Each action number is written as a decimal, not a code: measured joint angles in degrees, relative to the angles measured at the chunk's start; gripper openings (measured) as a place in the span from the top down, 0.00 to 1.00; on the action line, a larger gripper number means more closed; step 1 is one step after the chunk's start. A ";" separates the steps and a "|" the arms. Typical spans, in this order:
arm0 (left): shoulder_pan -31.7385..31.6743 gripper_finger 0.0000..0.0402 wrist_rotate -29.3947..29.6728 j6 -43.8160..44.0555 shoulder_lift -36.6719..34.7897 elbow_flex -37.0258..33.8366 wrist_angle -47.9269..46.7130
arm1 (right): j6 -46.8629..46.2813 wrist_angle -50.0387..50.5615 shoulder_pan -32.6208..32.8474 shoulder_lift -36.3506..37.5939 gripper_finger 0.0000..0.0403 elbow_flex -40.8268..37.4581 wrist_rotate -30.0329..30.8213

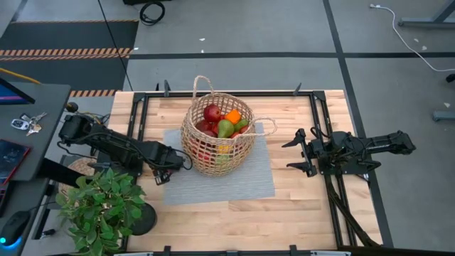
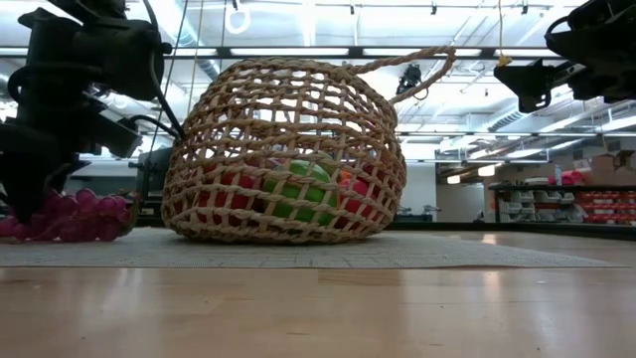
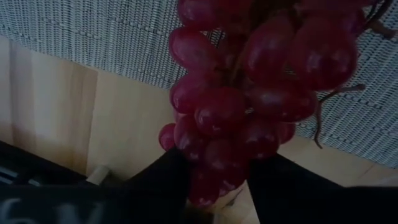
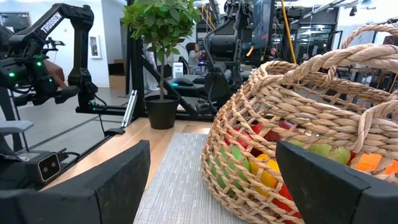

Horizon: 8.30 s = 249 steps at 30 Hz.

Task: Build produce basket
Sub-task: Put the red grapes into the brown basket

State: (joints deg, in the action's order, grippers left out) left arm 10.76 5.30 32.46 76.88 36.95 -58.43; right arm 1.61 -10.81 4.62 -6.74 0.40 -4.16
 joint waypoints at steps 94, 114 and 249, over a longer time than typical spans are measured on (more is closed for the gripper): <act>-1.73 0.67 -5.08 -2.45 0.00 5.51 -5.83 | 0.00 0.00 0.02 0.02 0.13 0.00 0.02; -0.77 0.48 -2.44 -1.23 -0.02 4.05 0.84 | 0.02 0.00 0.01 0.01 0.13 0.00 0.01; -16.06 0.76 27.55 -25.39 -4.83 48.87 3.02 | 0.02 -0.28 0.02 0.01 0.13 0.00 0.02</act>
State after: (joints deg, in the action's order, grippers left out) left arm -5.29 32.85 7.07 72.05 85.82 -55.41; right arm 1.62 -11.09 4.64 -6.72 0.40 -4.14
